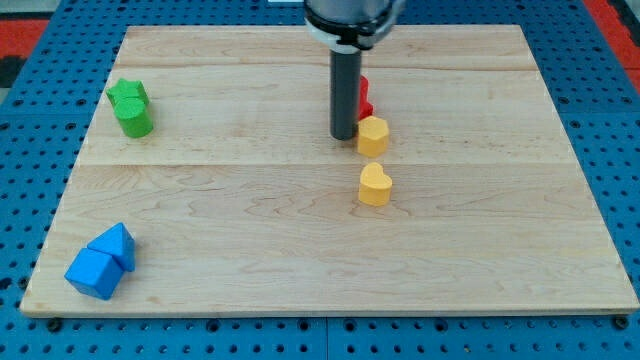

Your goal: Separate red star from red circle

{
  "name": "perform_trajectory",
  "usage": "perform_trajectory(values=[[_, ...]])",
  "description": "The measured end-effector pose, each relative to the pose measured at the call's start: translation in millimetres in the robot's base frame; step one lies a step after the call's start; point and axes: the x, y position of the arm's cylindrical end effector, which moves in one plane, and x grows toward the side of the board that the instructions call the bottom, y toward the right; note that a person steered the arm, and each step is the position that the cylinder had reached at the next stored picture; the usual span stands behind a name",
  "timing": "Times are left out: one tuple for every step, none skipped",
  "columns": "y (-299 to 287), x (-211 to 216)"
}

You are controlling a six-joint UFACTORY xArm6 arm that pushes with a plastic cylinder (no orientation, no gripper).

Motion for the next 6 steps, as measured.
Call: perform_trajectory(values=[[28, 8], [42, 9], [43, -1], [31, -41], [-16, -67], [-80, -67]])
